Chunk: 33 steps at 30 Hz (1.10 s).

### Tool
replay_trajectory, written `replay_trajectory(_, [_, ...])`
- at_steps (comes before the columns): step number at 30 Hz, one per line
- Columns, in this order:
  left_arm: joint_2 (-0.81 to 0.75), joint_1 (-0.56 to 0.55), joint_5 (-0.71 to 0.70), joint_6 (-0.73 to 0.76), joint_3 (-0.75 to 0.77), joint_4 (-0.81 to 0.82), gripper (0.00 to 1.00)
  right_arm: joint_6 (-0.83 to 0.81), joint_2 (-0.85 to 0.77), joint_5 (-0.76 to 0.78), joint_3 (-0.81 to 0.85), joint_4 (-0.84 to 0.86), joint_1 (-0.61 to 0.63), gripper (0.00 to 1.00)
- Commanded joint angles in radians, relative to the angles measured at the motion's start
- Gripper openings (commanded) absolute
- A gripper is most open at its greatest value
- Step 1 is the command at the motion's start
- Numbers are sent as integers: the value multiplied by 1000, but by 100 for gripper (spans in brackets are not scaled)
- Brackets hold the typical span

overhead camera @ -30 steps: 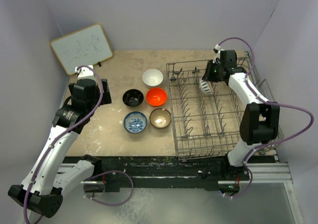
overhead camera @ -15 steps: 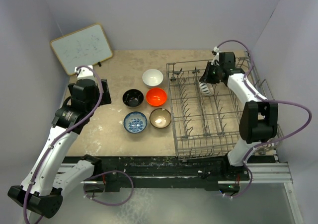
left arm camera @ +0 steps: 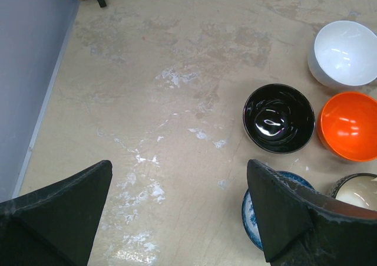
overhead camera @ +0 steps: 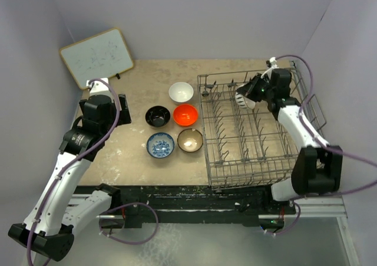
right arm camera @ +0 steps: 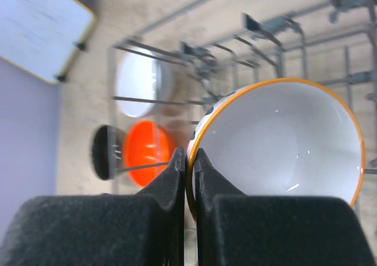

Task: Load the bowls into the dish rack
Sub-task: Adjust the bowl in the dish rack.

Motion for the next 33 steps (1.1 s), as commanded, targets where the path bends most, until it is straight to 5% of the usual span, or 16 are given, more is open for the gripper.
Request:
replay_trajectory(1, [-8, -3, 17, -16, 48, 21, 99, 279, -245, 23, -141, 434, 6, 0])
replay_trajectory(4, [-7, -3, 31, -14, 50, 30, 99, 440, -386, 221, -315, 706, 33, 0])
replay_trajectory(12, [-3, -3, 70, 6, 71, 35, 99, 498, -502, 739, -482, 957, 232, 0])
replay_trajectory(33, [0, -3, 92, 32, 54, 47, 99, 718, 65, 956, -503, 1690, 252, 0])
